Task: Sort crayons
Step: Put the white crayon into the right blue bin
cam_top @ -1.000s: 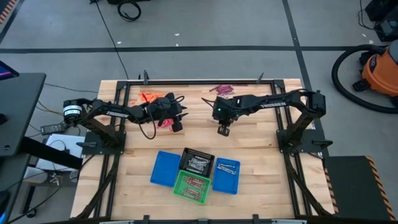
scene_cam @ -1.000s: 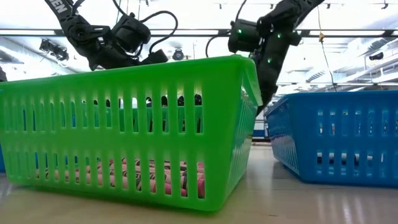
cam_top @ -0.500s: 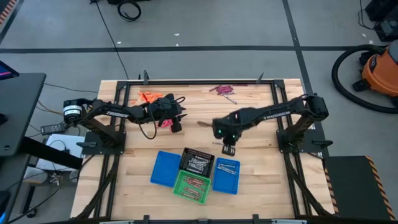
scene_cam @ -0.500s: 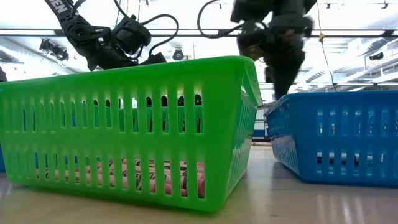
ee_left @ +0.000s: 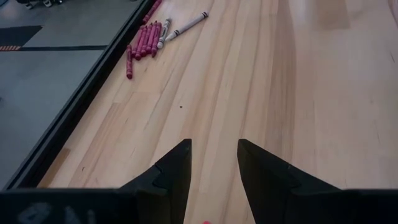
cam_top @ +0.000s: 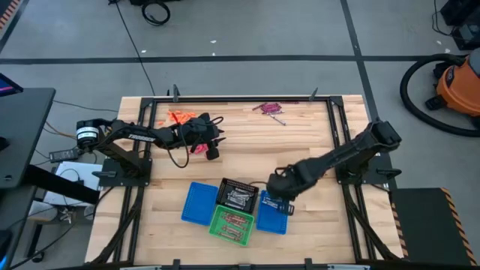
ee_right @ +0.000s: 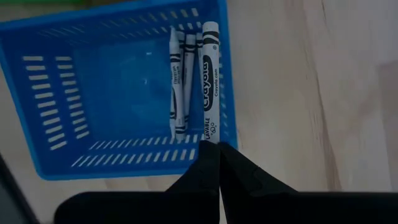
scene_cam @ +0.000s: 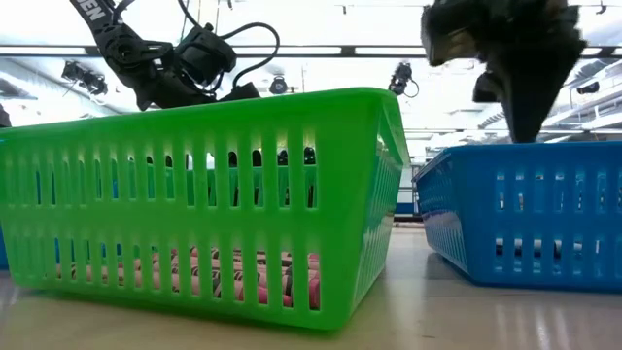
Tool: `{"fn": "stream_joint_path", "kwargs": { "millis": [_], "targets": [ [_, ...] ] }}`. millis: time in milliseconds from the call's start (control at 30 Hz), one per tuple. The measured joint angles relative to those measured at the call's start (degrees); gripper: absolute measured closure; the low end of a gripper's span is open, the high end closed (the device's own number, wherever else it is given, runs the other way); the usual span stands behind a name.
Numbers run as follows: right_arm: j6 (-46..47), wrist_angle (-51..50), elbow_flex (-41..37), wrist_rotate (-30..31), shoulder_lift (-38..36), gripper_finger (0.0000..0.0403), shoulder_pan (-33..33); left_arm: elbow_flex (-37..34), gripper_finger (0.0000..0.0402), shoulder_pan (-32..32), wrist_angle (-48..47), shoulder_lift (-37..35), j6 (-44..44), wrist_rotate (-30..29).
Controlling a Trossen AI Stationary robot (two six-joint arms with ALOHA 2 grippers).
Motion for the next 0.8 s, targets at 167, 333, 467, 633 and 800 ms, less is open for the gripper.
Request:
{"fn": "stream_joint_path", "kwargs": {
  "millis": [167,333,467,633,800],
  "targets": [
    [4.6,2.4,-0.1,5.5,0.7,0.0393,3.4,0.0,0.0260,0.0,0.9,0.0,0.0,0.0],
    [5.7,6.1,-1.0,6.7,0.6,0.0377,3.8,0.0,0.0260,0.0,0.9,0.0,0.8,0.0],
    [7.3,6.3,-1.0,6.7,0.6,0.0356,3.8,0.0,0.0260,0.0,0.9,0.0,0.9,0.0],
    [7.6,6.0,-1.0,5.2,0.6,0.0327,3.6,0.0,0.0260,0.0,0.9,0.0,1.0,0.0],
    [4.0,3.6,-0.3,5.0,0.1,0.0317,2.3,0.0,0.0260,0.0,1.0,0.0,1.2,0.0]
  ]
}}
